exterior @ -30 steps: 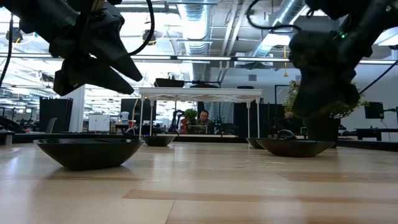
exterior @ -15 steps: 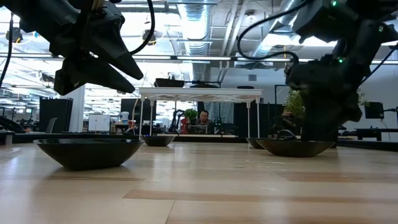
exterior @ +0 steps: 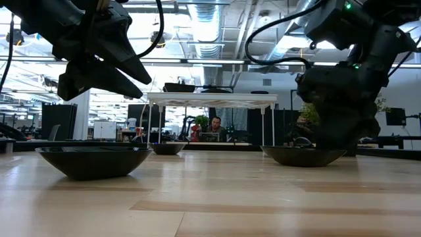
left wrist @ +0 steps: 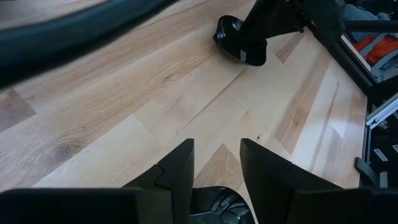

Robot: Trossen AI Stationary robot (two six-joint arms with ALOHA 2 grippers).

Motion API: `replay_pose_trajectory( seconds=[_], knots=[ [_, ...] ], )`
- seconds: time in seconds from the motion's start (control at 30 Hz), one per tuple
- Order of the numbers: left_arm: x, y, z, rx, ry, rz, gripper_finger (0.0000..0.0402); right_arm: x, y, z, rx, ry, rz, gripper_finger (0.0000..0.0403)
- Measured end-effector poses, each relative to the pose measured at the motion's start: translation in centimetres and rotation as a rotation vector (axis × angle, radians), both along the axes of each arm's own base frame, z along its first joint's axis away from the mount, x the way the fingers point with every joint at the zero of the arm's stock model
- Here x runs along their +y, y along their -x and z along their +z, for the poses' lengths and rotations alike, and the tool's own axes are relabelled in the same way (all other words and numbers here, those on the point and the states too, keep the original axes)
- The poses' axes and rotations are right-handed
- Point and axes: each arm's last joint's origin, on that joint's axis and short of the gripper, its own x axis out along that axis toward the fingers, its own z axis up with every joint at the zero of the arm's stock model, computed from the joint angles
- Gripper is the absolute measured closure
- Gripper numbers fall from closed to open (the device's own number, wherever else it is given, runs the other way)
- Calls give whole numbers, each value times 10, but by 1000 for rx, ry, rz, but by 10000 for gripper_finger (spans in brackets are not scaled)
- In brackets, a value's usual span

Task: Pick & Place Mini shaped plates
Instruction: Stack the leaf-shaped plate on top of the leaf-shaped plate on the shelf

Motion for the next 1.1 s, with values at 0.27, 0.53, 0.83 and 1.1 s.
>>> replay_pose_trajectory(
  seconds=[0.27,0.53,0.83,1.1],
  knots=[
    [0,0,0,1,0,-1,270,2,-5,3,-59,-17,1,288],
    [0,0,0,1,-1,0,270,2,-5,4,-67,-5,19,288],
    [0,0,0,1,-1,-1,270,2,-6,4,-75,-7,18,300],
    [0,0,0,1,-1,0,270,4,-6,4,-75,-23,15,394]
  ],
)
